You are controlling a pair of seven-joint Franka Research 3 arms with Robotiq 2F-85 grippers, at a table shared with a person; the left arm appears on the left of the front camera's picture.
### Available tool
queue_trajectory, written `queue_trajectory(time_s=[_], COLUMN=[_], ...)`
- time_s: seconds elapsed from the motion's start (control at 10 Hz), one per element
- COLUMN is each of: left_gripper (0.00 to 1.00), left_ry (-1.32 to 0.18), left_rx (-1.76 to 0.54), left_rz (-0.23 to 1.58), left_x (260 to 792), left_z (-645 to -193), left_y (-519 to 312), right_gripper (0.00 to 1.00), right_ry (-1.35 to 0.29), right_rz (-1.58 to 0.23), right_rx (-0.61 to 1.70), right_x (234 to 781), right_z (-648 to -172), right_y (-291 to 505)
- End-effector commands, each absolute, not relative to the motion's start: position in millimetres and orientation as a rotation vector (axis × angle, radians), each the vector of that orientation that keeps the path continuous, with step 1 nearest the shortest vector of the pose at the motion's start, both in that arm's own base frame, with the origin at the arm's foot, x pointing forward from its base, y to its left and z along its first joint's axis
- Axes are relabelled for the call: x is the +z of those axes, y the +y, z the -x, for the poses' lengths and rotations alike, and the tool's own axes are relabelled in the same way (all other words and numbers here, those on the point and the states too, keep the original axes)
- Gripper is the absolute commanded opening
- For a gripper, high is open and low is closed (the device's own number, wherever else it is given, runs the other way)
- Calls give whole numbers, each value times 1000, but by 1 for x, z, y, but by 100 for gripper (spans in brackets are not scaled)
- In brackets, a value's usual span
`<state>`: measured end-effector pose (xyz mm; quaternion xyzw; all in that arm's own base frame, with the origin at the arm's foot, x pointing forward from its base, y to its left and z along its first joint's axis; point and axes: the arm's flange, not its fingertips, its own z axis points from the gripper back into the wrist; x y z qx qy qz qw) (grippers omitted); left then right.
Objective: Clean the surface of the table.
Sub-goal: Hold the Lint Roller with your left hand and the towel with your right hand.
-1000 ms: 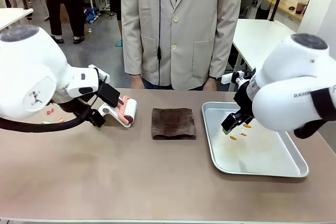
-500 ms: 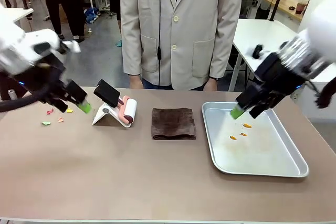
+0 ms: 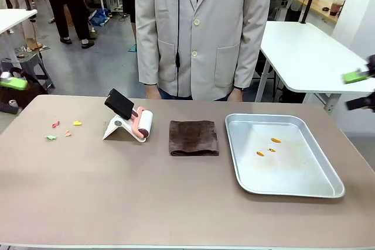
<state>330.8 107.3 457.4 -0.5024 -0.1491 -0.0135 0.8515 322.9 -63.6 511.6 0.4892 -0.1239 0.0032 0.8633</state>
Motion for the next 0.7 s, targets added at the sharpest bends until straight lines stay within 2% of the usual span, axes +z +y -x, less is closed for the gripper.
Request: queue_trajectory(time_s=[0.0, 0.2, 0.4, 0.6], left_gripper=[100, 100, 100, 100], left_ry=[-290, -311, -336, -363], left_rx=[66, 200, 254, 291], left_rz=[1172, 1221, 1258, 1236], left_x=[433, 420, 418, 420], left_z=[-350, -340, -337, -336], left_y=[157, 179, 156, 149], right_gripper=[100, 100, 100, 100], right_ry=[-351, -368, -372, -384], right_rz=[-1132, -1198, -1246, -1210], right_rx=[-104, -219, -290, -352], right_x=[502, 479, 457, 443], right_z=[-311, -303, -297, -298], right_y=[-105, -154, -179, -187])
